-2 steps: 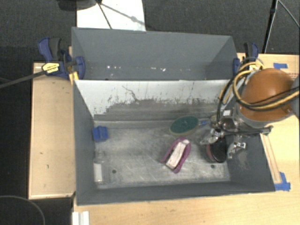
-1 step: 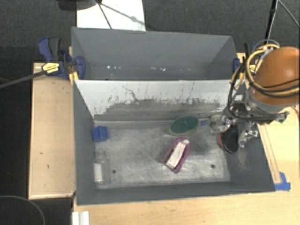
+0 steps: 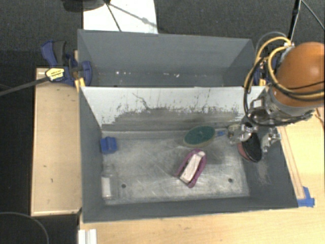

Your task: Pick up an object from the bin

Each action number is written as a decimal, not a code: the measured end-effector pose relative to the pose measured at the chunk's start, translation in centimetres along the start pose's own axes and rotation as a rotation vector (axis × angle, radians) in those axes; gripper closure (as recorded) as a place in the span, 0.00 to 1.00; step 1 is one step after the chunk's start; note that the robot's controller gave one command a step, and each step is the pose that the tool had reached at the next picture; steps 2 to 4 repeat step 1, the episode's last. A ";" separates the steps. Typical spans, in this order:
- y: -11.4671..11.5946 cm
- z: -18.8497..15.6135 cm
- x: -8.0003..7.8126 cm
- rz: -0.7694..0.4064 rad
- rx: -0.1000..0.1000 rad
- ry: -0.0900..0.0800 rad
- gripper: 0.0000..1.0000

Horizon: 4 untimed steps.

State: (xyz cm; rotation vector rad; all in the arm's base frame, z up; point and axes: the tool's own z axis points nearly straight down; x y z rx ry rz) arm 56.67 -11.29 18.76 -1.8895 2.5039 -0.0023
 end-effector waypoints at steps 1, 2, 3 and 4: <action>-1.1 -4.5 1.9 -0.357 0.000 0.001 1.00; -1.1 -4.5 1.9 -0.357 0.000 0.001 1.00; -1.1 -4.5 1.9 -0.357 0.000 0.001 1.00; -1.1 -4.5 1.9 -0.357 0.000 0.001 1.00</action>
Offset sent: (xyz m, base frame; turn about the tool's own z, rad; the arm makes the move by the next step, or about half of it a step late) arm 0.0041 -0.0204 0.0436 -0.3590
